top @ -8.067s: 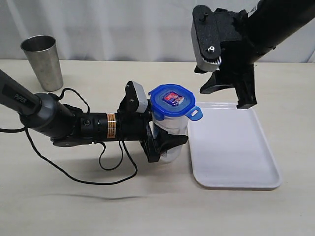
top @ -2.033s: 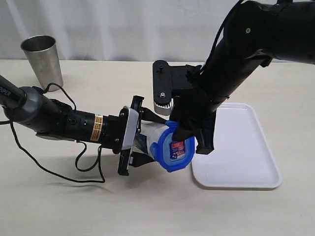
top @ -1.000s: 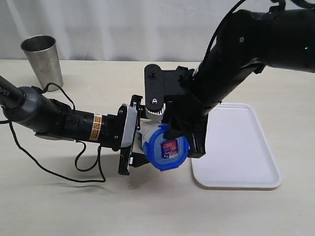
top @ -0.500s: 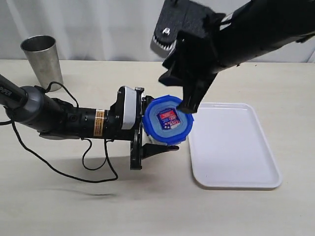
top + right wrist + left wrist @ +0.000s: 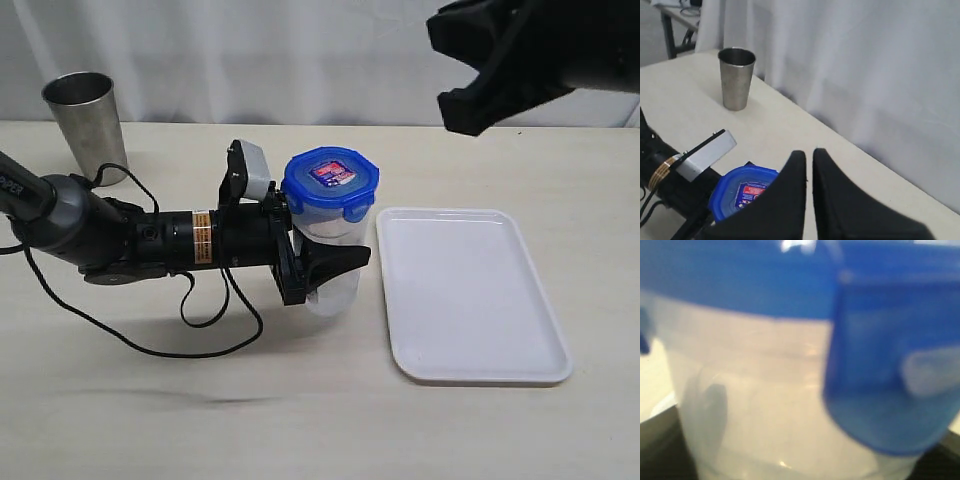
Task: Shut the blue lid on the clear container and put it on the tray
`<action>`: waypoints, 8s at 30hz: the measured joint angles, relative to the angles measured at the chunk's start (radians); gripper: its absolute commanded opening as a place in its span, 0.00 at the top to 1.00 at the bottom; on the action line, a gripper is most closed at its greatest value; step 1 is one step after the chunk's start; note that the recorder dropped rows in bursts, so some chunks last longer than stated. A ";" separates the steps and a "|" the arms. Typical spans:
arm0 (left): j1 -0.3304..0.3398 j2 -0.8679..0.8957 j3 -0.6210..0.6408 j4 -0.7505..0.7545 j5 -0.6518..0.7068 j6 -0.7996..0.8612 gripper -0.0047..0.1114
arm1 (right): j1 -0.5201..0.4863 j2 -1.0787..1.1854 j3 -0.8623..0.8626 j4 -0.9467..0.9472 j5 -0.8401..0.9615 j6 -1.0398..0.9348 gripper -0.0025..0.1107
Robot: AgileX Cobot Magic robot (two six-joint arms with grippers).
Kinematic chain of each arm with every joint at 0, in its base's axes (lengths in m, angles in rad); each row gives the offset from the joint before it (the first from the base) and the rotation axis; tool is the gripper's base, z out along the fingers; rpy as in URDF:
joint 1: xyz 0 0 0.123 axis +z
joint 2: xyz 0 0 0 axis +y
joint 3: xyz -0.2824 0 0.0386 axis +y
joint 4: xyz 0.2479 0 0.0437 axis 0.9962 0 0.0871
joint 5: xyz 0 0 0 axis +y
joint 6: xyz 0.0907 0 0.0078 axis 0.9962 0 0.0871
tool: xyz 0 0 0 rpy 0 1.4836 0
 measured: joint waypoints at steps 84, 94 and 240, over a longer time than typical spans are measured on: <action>0.000 0.000 0.000 0.025 0.010 0.000 0.96 | -0.384 -1.098 0.819 -0.421 -0.353 0.048 0.94; 0.000 0.000 0.000 0.025 0.010 0.000 0.96 | -0.460 -1.098 0.925 -0.672 -0.351 0.048 0.94; -0.666 0.000 -0.563 0.495 1.417 0.118 0.96 | -0.460 -1.098 0.954 -0.627 0.100 0.782 0.94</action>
